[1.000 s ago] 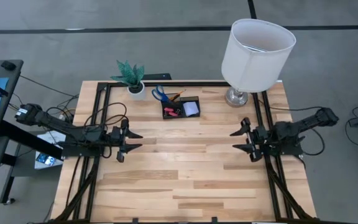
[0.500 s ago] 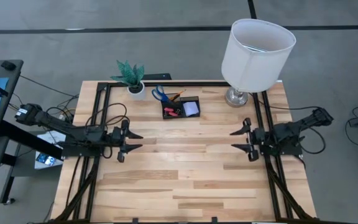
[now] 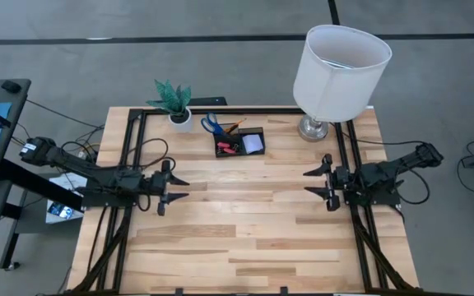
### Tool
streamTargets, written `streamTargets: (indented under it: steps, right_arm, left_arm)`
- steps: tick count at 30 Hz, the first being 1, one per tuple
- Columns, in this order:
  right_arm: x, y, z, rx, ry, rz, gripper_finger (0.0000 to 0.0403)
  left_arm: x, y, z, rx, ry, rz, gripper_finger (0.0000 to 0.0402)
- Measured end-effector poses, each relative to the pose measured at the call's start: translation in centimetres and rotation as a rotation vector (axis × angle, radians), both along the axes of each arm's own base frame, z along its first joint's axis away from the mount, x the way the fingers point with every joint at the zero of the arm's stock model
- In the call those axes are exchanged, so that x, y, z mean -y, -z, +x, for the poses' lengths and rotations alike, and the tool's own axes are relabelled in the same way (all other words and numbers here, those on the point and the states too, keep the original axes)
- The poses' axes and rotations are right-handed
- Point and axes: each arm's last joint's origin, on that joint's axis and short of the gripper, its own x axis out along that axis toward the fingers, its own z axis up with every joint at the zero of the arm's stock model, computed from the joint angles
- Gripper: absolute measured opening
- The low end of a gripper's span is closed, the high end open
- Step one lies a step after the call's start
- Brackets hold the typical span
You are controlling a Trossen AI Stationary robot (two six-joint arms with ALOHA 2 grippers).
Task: Pick and place office supplies into organizer
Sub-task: Return to Home Position
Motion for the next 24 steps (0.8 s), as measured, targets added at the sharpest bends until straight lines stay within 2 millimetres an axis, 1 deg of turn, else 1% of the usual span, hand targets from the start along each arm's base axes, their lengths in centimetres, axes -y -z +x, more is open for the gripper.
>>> streamTargets:
  steps: [15, 21, 24]
  right_arm:
    - [0.0, 0.0, 0.0, 0.000, 0.000, 0.000, 0.0219]
    - [0.0, 0.0, 0.0, -0.001, 0.000, 0.000, 0.0219]
    - [0.0, 0.0, 0.0, -0.001, 0.000, 0.000, 0.0219]
  left_arm:
    - [-0.3, 3.2, -1.1, -0.345, 0.009, 0.122, 0.0158]
    - [0.1, 2.9, -1.2, -0.323, 0.027, 0.126, 0.0158]
    - [0.3, 1.5, -1.7, -0.180, 0.070, 0.087, 0.0158]
